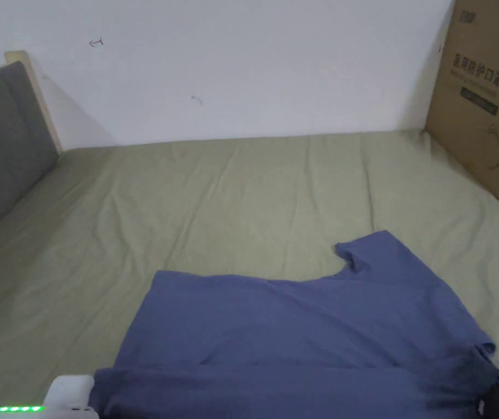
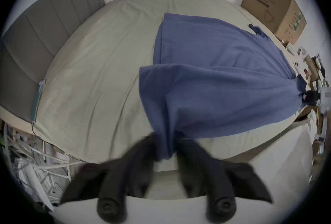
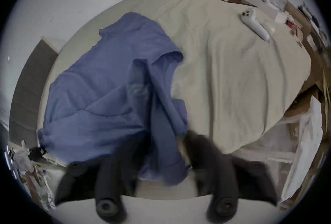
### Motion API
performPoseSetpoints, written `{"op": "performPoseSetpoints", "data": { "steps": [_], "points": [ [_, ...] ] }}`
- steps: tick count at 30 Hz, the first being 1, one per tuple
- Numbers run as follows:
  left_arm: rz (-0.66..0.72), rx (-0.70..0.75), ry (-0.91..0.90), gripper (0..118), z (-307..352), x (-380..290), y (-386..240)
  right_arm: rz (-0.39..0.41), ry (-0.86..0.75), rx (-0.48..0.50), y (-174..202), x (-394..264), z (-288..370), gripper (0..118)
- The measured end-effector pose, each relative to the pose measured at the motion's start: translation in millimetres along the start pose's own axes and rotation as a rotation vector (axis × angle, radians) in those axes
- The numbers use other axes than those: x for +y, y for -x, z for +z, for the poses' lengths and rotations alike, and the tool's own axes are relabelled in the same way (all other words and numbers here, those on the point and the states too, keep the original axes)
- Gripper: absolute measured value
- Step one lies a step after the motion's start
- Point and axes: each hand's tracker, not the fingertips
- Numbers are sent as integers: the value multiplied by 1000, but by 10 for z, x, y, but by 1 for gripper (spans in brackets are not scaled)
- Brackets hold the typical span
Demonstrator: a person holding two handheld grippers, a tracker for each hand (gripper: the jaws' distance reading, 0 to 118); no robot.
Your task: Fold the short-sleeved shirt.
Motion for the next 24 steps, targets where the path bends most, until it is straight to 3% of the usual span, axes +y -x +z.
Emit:
{"op": "performPoseSetpoints", "data": {
  "steps": [1, 2, 5, 6, 7, 8, 9, 11, 14, 18, 19, 20, 22, 24],
  "points": [
    [17, -10, -12, 95, 6, 19, 42, 19, -12, 3, 16, 28, 55, 86],
    [23, -20, -31, 104, 52, 45, 64, 53, -48, -3, 54, 78, 126, 86],
    [37, -62, -113, 99, 198, 192, 80, 133, -128, -23, 195, 272, 328, 86],
    [46, -83, -112, 90, 220, 260, 81, 135, -135, 12, 254, 347, 407, 82],
    [54, -111, -124, 56, 235, 320, 74, 127, -133, 44, 299, 425, 448, 58],
    [45, -118, -161, 12, 288, 364, -18, 128, -150, 72, 361, 507, 484, 24],
    [30, -99, -176, 0, 285, 421, -78, 146, -168, 62, 435, 572, 486, 0],
    [-14, -10, -165, 0, 196, 542, -180, 171, -189, 24, 551, 695, 401, 0],
    [-56, -80, -118, 0, 90, 659, -329, 149, -101, 97, 634, 909, 141, 0],
    [-53, -65, -113, 0, -67, 856, -388, 144, -128, 50, 724, 1308, -61, 0],
    [-44, -70, -117, 0, -91, 919, -375, 120, -130, 56, 730, 1431, -107, 4],
    [-31, -80, -123, 0, -149, 986, -364, 109, -125, 72, 735, 1583, -176, 27],
    [-12, -89, -125, 0, -221, 1133, -347, 93, -107, 75, 755, 1848, -375, 100],
    [-10, -82, -128, 0, -253, 1258, -408, 89, -113, 51, 777, 2097, -585, 102]
  ]
}}
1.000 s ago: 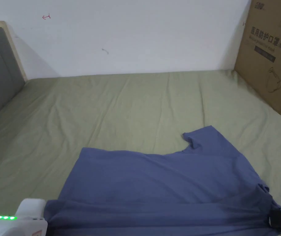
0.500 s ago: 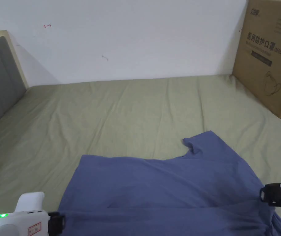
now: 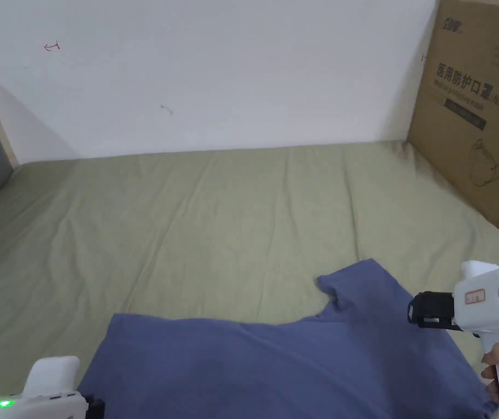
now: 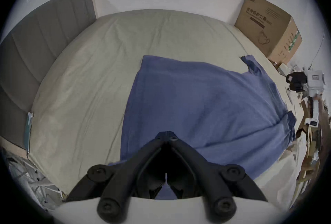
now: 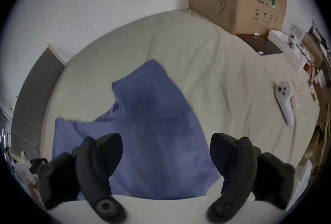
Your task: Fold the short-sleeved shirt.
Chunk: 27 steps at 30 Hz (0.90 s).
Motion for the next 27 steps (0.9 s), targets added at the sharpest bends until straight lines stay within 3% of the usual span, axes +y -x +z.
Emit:
{"op": "performPoseSetpoints", "data": {
  "steps": [6, 8, 9, 11, 12, 14, 24, 25, 27],
  "points": [
    [-8, 12, 16, 0, -242, 232, -63, -1, 112, -31, -67, 291, -726, 100],
    [-10, 16, 27, 0, -323, 277, -78, 55, 150, -65, -58, 288, -928, 89],
    [-10, 19, 33, 0, -363, 292, -80, 87, 171, -88, -54, 270, -1028, 77],
    [-1, 26, 44, 0, -422, 298, -76, 125, 208, -119, -65, 150, -1169, 72],
    [4, 24, 51, 0, -458, 296, -61, 127, 145, -95, -41, 136, -1091, 66],
    [9, 16, 66, 0, -520, 295, -47, 153, 139, -86, -14, 162, -966, 0],
    [60, -34, 63, 0, -757, 706, 95, 180, 68, -47, 223, 290, -649, 0],
    [68, -29, 45, 11, -793, 794, 106, 181, 69, -48, 215, 294, -645, 0],
    [70, -9, 21, 66, -917, 1004, 128, 164, 76, -51, 152, 295, -665, 0]
  ]
}}
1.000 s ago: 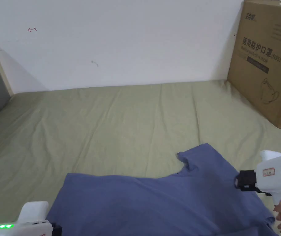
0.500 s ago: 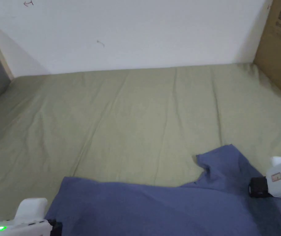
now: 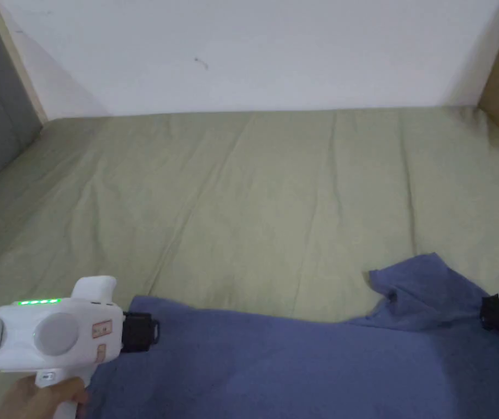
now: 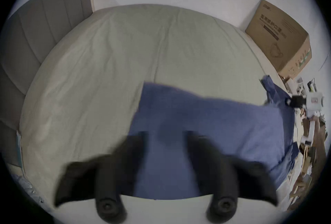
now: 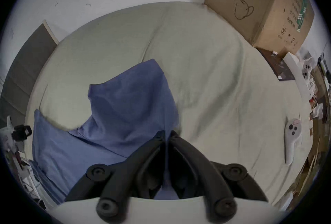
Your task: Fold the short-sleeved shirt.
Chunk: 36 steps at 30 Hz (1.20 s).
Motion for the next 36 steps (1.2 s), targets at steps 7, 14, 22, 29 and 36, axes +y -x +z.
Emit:
{"op": "performPoseSetpoints", "data": {
  "steps": [7, 14, 22, 29, 36],
  "points": [
    [-33, 51, 17, 108, -556, 453, -27, -49, 6, 23, -68, -5, -35, 0],
    [-43, 84, 72, 1, -676, 412, -54, -42, 2, 32, -19, -7, 0, 0],
    [-86, 32, 12, 1, -51, 464, -62, -56, -60, 70, 19, 0, 519, 0],
    [-194, 24, -72, 1, 835, 12, -100, -96, -127, 124, -88, -411, 1188, 0],
    [-221, 15, -114, 1, 1489, -732, 48, -88, -141, 162, -197, -1143, 1767, 0]
  ]
}}
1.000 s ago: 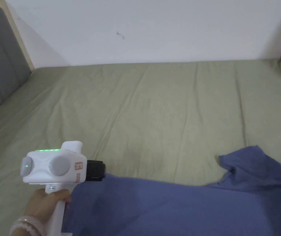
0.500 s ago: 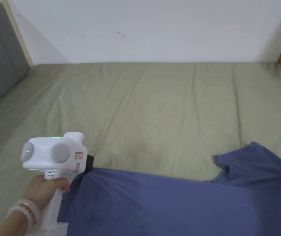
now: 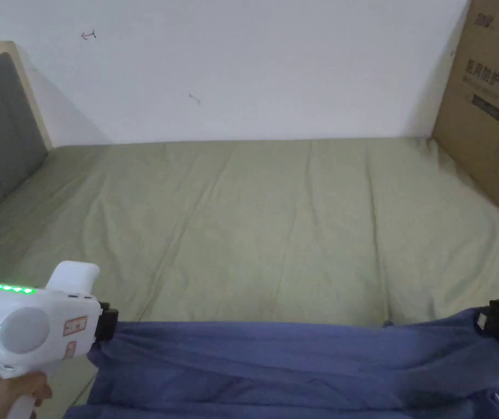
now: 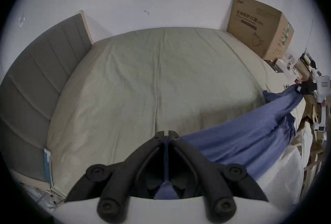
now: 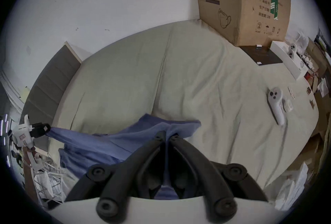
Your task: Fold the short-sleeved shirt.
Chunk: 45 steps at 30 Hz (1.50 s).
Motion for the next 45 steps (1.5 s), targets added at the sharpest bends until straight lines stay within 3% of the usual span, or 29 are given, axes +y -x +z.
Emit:
{"op": "performPoseSetpoints", "data": {
  "steps": [5, 10, 11, 12, 13, 14, 15, 18, 22, 23, 24, 25, 26, 27, 34, 35, 36, 37, 38, 39, 45],
  "points": [
    [8, -3, 36, 1, 200, -648, 29, 22, 47, -7, -64, -608, 170, 0],
    [50, -23, 167, 5, -12, -1216, 18, 64, 172, -68, -107, -1201, -34, 0],
    [52, -23, 180, 15, -54, -1288, 8, 59, 180, -69, -194, -1259, -144, 3],
    [77, -6, 182, 34, -68, -1334, -1, 53, 178, -69, -212, -1306, -174, 18],
    [105, 4, 179, 75, -49, -1354, -22, 50, 179, -74, -202, -1337, -179, 52],
    [114, 13, 177, 100, -19, -1353, -24, 51, 177, -105, -176, -1339, -163, 68],
    [120, 11, 172, 111, 9, -1357, -15, 58, 165, -118, -156, -1321, -149, 70],
    [169, -32, 99, 111, 192, -1261, 45, 57, 103, -144, -37, -1184, -56, 70],
    [224, -68, 23, 105, 440, -1057, 40, 102, 4, -107, 290, -944, 50, 66],
    [245, -85, -12, 94, 507, -1022, 41, 119, -24, -109, 409, -918, 86, 54],
    [270, -102, -45, 73, 562, -992, 43, 141, -44, -113, 528, -887, 94, 29],
    [293, -111, -54, 33, 574, -979, 60, 156, -65, -121, 637, -875, 80, 0],
    [306, -131, -52, 3, 575, -977, 65, 162, -70, -124, 751, -871, 69, 0],
    [309, -123, -49, 0, 572, -1004, 64, 173, -63, -97, 875, -881, 48, 0],
    [496, -190, -48, 1, 470, -1285, 420, 178, -50, 6, 1544, -1045, -216, 0],
    [536, -209, -51, 9, 459, -1321, 486, 185, -40, 17, 1613, -1073, -248, 0],
    [587, -226, -61, 28, 447, -1360, 551, 194, -30, 32, 1690, -1096, -290, 0],
    [618, -230, -64, 60, 421, -1401, 605, 202, -21, 42, 1760, -1116, -328, 0],
    [635, -247, -51, 80, 385, -1423, 634, 208, -14, 51, 1825, -1136, -362, 0],
    [654, -256, -27, 92, 324, -1449, 660, 212, -6, 64, 1876, -1160, -397, 0],
    [763, -360, 105, 96, -215, -1653, 671, 281, 42, 82, 2158, -1254, -528, 0]
  ]
}}
